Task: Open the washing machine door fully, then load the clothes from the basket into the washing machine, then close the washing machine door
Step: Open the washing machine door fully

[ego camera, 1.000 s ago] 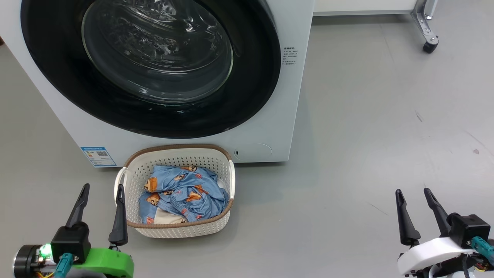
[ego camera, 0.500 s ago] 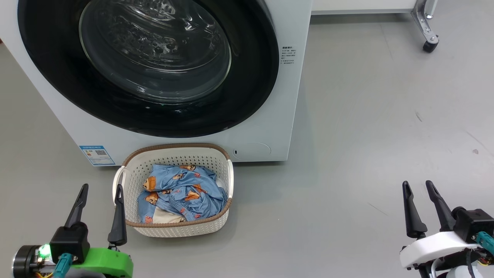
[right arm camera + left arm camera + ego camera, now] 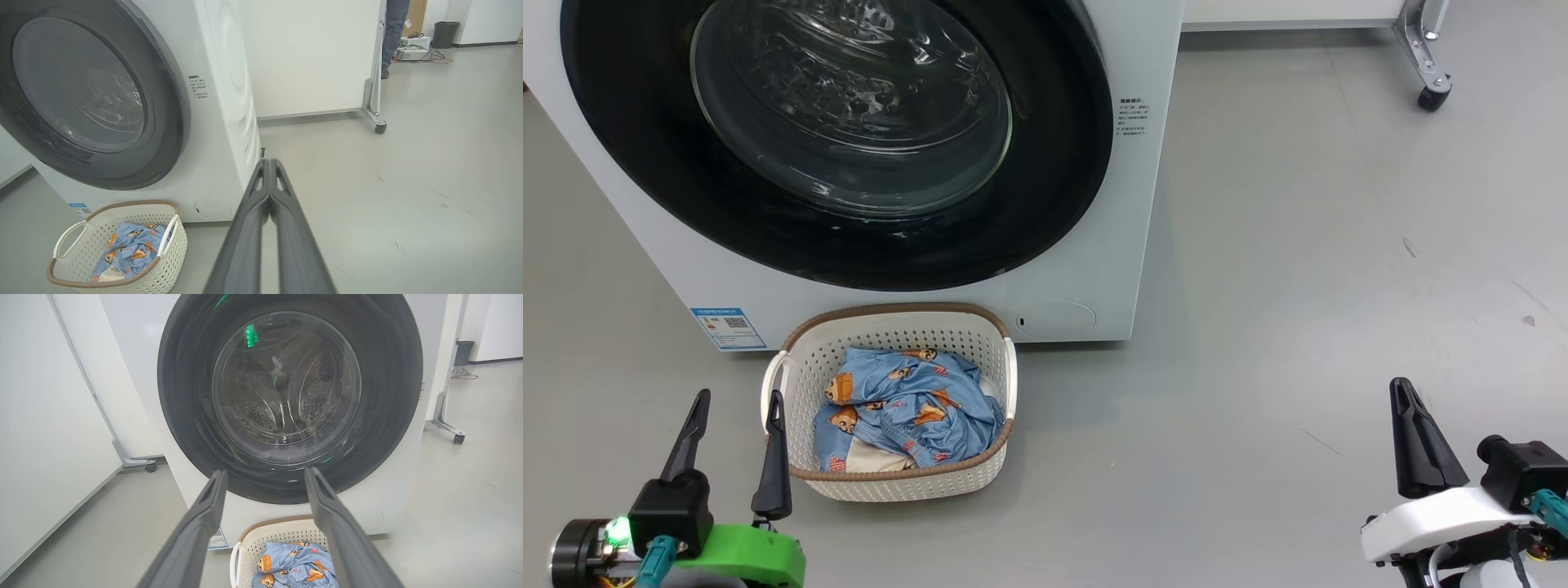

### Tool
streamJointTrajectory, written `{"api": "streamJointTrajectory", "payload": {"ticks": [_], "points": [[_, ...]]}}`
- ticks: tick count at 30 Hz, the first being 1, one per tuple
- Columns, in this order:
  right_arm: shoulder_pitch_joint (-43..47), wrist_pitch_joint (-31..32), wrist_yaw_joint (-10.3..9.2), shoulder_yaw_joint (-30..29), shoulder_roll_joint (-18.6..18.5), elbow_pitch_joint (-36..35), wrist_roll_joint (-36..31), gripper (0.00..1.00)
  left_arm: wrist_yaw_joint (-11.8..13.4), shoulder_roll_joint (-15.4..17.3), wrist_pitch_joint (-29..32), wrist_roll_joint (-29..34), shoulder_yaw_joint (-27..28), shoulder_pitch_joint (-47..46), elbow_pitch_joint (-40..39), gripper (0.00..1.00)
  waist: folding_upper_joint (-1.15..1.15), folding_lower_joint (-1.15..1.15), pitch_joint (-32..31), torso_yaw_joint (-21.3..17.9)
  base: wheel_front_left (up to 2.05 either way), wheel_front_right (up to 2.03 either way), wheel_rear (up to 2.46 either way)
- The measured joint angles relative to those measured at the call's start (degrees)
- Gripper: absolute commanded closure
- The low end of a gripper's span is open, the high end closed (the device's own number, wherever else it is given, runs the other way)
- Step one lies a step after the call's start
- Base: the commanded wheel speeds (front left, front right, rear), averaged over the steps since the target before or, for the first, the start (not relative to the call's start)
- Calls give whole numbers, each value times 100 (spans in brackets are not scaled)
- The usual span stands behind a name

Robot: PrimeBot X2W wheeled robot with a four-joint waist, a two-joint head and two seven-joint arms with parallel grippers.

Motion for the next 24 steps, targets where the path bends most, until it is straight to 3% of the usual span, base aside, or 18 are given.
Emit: {"api": "streamJointTrajectory", "payload": {"ticks": [14,24], "points": [[1,0,0,-210,174,-77,920,100,0,-2,0,-45,-11,33,-24,0,0,0,87,12,0,0,0],[-172,0,0,-706,312,-191,2687,100,0,-4,0,-51,-66,52,-94,0,0,0,304,70,0,0,0]]}}
